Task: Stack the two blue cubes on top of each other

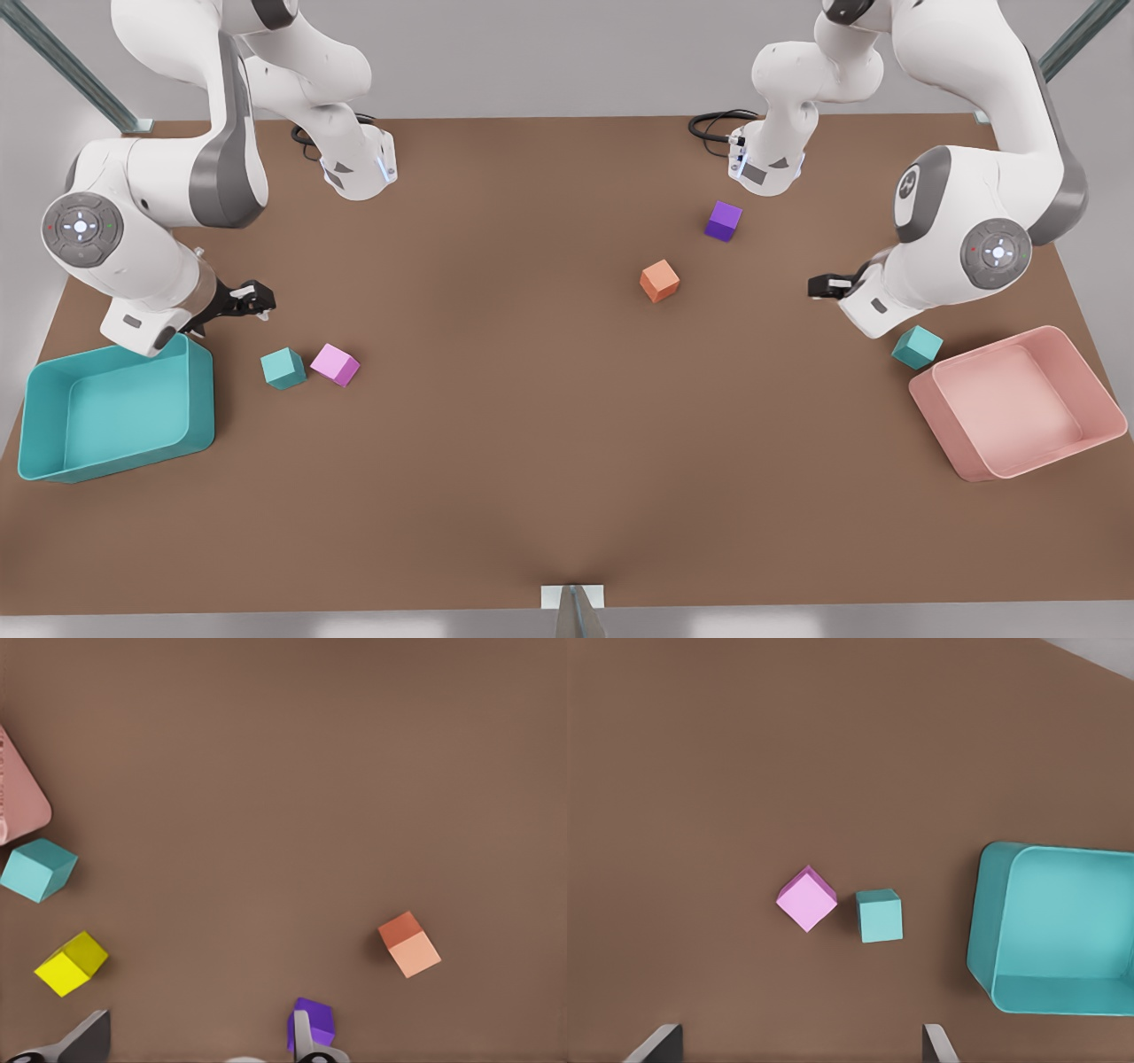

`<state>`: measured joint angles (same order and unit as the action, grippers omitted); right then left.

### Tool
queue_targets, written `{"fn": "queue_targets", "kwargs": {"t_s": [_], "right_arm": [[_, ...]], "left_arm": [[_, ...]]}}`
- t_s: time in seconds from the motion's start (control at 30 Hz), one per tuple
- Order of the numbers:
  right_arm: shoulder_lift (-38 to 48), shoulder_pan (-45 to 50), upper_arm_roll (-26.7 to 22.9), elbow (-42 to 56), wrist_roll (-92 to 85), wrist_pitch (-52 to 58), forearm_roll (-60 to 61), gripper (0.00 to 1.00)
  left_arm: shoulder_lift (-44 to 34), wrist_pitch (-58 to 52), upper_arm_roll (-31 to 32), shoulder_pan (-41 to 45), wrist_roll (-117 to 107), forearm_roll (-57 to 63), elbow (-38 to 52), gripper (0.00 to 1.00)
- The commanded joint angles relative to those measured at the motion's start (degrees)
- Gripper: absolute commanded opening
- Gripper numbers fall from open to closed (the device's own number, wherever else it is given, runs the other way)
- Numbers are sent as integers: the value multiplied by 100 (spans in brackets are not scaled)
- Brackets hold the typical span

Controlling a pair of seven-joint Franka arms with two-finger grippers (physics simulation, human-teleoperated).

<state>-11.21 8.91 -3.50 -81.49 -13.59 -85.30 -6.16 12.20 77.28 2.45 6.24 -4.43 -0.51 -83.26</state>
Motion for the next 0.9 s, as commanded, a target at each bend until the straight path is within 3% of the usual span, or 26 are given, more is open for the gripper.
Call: {"fn": "queue_targets", "kwargs": {"t_s": [0.0, 0.13, 0.2, 0.33, 0.57, 0.87], "right_arm": [[5, 5, -2, 2, -161, 14, 9, 100], [-355, -364, -37, -288, -223, -100, -35, 100], [-426, -777, -46, -1491, -223, -1699, -17, 100], [-391, -953, -37, -2775, -170, -3185, 124, 100], [-408, -1111, -46, -3575, -170, -4012, 176, 100], [-900, -1084, -46, -3584, -619, -4003, -157, 100]], "left_arm": [[-7, -55, 1, 9, -137, -1, 2, 100], [-7, -64, 1, 9, -137, -1, 2, 100], [-7, -73, 1, 0, -137, -1, 2, 100], [-33, -99, 1, 9, -137, -1, 2, 100], [-24, -169, 1, 9, -137, -1, 2, 100], [-33, -213, 1, 9, -146, -1, 11, 100]]}}
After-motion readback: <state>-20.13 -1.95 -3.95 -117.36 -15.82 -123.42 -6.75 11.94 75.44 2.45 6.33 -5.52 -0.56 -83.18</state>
